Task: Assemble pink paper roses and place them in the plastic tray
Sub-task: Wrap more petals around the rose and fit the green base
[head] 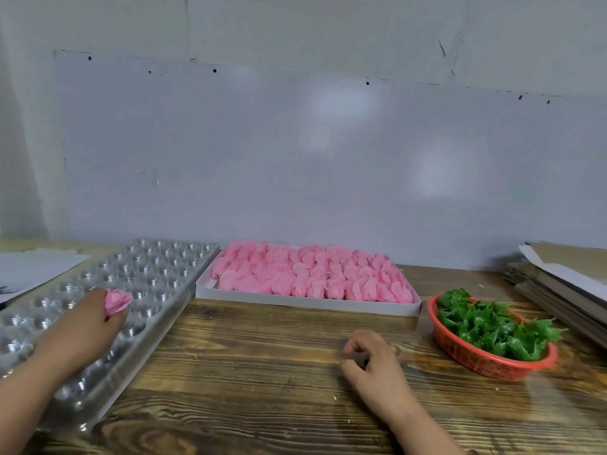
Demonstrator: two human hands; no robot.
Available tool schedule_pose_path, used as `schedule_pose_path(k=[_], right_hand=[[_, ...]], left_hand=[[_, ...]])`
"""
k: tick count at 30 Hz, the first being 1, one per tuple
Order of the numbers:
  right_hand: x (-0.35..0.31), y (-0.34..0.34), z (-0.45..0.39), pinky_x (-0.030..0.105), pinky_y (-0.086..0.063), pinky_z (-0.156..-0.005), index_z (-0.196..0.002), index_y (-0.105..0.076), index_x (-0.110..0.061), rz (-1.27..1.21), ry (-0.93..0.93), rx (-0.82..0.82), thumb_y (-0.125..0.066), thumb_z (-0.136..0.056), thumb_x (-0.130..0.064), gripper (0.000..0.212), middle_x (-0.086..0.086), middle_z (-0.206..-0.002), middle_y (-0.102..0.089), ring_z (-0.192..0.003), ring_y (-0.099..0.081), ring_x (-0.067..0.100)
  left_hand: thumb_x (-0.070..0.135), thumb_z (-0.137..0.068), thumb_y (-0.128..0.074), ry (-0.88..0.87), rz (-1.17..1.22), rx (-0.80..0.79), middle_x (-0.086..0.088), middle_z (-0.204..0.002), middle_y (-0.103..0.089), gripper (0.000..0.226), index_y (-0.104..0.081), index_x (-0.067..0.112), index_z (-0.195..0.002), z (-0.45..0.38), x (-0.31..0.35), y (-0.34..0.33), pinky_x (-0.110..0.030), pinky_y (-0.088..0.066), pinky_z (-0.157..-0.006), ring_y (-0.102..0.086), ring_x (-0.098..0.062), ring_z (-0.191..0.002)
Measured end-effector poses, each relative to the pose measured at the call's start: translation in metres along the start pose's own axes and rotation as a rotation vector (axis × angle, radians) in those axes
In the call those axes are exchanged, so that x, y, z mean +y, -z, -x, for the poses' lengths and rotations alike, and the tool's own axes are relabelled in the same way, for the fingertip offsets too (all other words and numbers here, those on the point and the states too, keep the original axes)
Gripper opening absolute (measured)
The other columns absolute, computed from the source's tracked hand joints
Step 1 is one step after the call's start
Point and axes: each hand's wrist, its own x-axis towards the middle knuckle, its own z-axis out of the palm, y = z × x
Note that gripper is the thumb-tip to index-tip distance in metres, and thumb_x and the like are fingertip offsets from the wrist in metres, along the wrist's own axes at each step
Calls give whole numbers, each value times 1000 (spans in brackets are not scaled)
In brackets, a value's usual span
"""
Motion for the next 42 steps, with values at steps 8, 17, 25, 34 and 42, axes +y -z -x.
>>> schedule_pose_path(k=[8, 17, 25, 34, 42], right_hand=[[0, -1, 0, 10, -34, -69, -65, -50, -24, -4, -4, 1, -65, -71, -5, 25, -5, -83, -57, -82, -49, 2], [0, -1, 0, 11, -34, -68, -66, -53, -17, -11, -4, -6, -65, -70, -3, 19, -2, -80, -57, -80, -49, 3], [1, -1, -1, 10, -34, -70, -65, -52, -20, -17, -10, -15, -66, -70, -3, 23, -3, -80, -57, -81, -49, 2], [-1, 1, 1, 8, -34, -71, -69, -58, -11, -2, -1, -25, -66, -72, -3, 12, -2, -83, -58, -83, -49, 2], [1, -1, -1, 9, -34, -71, -66, -54, -18, 4, 1, -23, -67, -71, -4, 20, -2, -82, -58, -82, -50, 3]], left_hand=[[24, -96, -52, -61, -39, -80, -8, -70, -59, 16, -49, 13, -85, -5, 20, -4, -40, -50, -64, -59, -26, -58], [26, -97, -51, -76, -80, -131, -11, -84, -60, 19, -52, 7, -99, -15, 29, -5, -40, -49, -68, -59, -27, -68], [27, -92, -61, -31, 6, 32, -22, -91, -69, 35, -53, 0, -112, -5, 12, 15, -45, -48, -75, -64, -39, -80], [25, -80, -77, -51, 3, -96, -4, -74, -69, 21, -70, 12, -94, 21, -1, 20, -37, -50, -67, -62, -24, -66], [59, -65, -73, -37, 103, -174, 5, -85, -74, 49, -64, 31, -104, 25, -15, 27, -44, -55, -73, -69, -23, -75]])
